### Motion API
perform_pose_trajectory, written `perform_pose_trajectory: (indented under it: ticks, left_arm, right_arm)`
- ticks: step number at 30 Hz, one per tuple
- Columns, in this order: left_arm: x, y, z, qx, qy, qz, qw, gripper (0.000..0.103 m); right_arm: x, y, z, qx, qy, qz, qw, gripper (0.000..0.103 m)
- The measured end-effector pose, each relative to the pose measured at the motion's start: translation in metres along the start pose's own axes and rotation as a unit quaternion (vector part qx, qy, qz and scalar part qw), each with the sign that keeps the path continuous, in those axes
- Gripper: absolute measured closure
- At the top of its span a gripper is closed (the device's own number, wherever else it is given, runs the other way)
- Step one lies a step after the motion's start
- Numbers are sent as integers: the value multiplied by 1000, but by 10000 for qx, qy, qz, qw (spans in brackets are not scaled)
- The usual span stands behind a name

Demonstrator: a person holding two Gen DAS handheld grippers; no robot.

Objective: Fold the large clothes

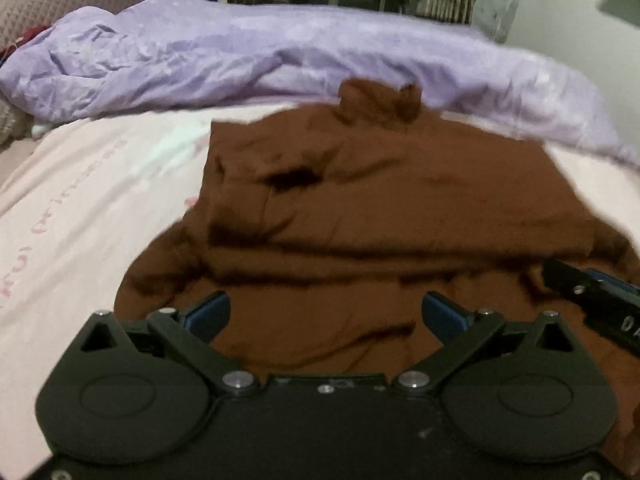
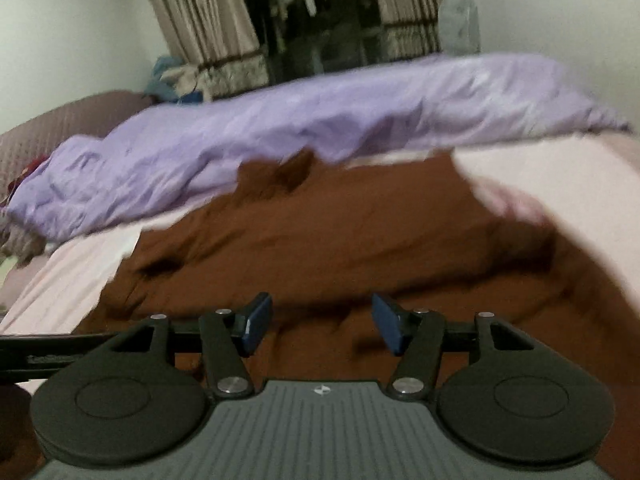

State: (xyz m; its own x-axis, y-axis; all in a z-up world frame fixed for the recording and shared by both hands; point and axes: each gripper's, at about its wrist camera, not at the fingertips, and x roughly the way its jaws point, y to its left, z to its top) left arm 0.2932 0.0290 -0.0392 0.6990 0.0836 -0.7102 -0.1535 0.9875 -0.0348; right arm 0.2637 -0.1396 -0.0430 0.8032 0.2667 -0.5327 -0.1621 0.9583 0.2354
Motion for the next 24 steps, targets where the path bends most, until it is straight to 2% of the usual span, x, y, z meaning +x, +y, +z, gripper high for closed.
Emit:
perform_pose_trajectory:
  ticks: [3,6,8,14,18,20,22,23,24]
  left_arm:
    - [16,7,-16,17,246,127,9996,0]
    - [33,13,-29,69,525,260,9983,0]
    - [36,17,-32,96,510,274,9983,0]
    - [32,23,-40,28,436,241,9988,0]
    - [31,27,-40,110,416,255,9987,0]
    - [28,36,-37,152,442,304,9984,0]
    - [25,48,-35,131,457,373,9982,0]
    - [23,54,-35,148,459,425,9979,0]
    - [22,61,-37,200,451,559,9972,0]
  right_arm:
    - [16,11,-17,-55,400,103,9991,35]
    - [23,19,-29,-218,694,-47,9973,35]
    - [29,17,-32,-165,858,-1,9962,35]
    - [28,4,-37,-370,823,-108,9959,42]
    - [24,-7,-36,-407,853,-157,9954,57]
    - [21,-14,-34,-359,846,-149,9957,57]
    - [17,-23,-33,-302,833,-332,9955,54]
    - [14,-28,-32,-275,838,-452,9951,50]
    - [10,-35,-32,-209,836,-564,9947,40]
